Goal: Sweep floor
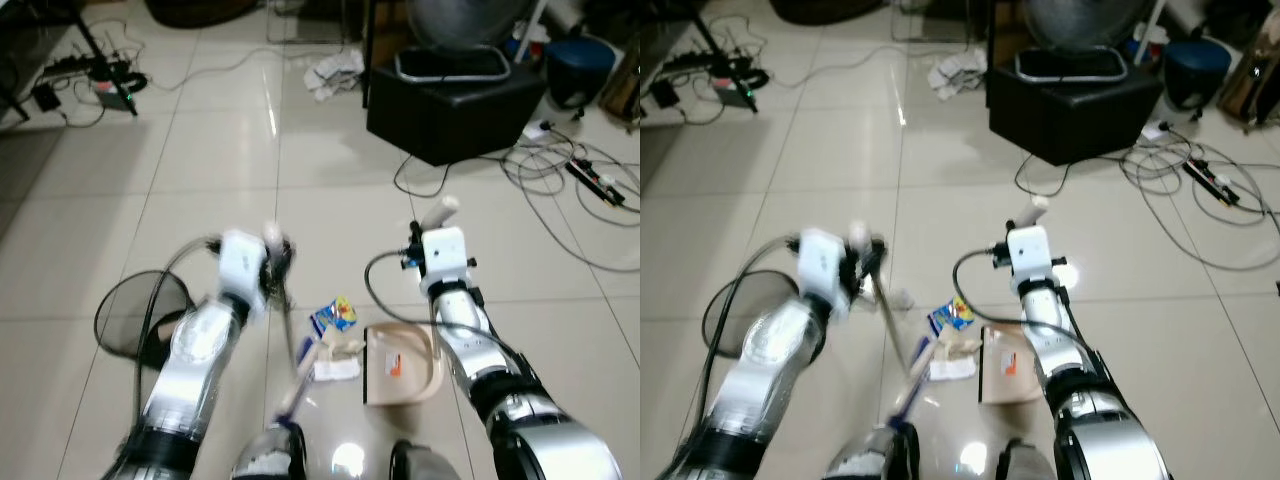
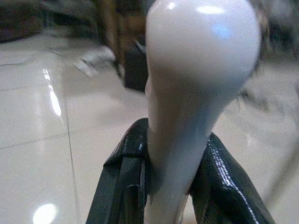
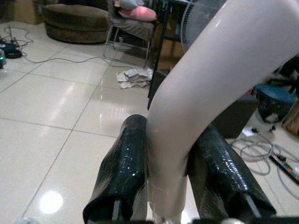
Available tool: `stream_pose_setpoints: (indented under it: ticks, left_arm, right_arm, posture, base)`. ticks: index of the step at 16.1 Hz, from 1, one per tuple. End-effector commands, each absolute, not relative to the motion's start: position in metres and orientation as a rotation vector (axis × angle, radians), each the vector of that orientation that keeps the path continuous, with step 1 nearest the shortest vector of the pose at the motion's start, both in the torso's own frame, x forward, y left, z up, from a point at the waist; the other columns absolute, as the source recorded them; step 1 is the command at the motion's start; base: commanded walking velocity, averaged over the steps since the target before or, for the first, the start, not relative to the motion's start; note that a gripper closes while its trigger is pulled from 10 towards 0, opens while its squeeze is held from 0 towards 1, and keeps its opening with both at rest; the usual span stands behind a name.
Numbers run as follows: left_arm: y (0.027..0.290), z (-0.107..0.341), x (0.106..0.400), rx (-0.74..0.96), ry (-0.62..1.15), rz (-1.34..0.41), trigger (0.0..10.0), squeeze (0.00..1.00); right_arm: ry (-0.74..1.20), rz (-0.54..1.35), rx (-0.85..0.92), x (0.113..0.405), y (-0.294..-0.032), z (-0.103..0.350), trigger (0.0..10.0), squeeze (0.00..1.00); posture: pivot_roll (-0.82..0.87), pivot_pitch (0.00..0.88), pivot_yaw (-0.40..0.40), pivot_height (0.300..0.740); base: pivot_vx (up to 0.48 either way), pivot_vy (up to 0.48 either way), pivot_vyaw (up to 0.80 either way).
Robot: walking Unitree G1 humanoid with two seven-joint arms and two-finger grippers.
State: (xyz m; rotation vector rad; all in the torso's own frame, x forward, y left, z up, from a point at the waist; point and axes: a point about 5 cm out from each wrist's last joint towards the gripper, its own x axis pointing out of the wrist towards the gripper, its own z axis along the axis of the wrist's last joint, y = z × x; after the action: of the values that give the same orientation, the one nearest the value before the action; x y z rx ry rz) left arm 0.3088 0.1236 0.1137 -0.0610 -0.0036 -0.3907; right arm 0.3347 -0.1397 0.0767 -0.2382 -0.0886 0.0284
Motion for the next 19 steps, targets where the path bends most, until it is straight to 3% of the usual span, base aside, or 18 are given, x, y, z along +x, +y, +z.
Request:
stream_pose_setpoints:
  ticks: [1,10,19]
  left_arm:
    - [0.119,0.121,0.313,-0.174,-0.038,-0.374,10.0,0.00]
    - [0.120,0.128,0.318,-0.155,-0.044,-0.476,10.0,0.00]
    - [0.187,0.136,0.330,0.059,-0.086,-0.343,10.0,0.00]
  right_arm:
    - [-0.050,0.012,-0.202,0.333,-0.137,0.071,10.0,0.00]
    - [-0.048,0.003,-0.198,0.336,-0.141,0.073,10.0,0.00]
    - [-0.148,-0.048,-0.111,0.314,-0.188,0.074,10.0,0.00]
  posture:
    - [0.11,0.137,0.063,0.740]
    - [0.10,0.128,0.072,0.740]
    - [0.04,0.078,0.082,0.740]
  base:
    - [0.000,0.000,0.00]
    - [0.000,0.000,0.00]
    - [0.000,0.000,0.00]
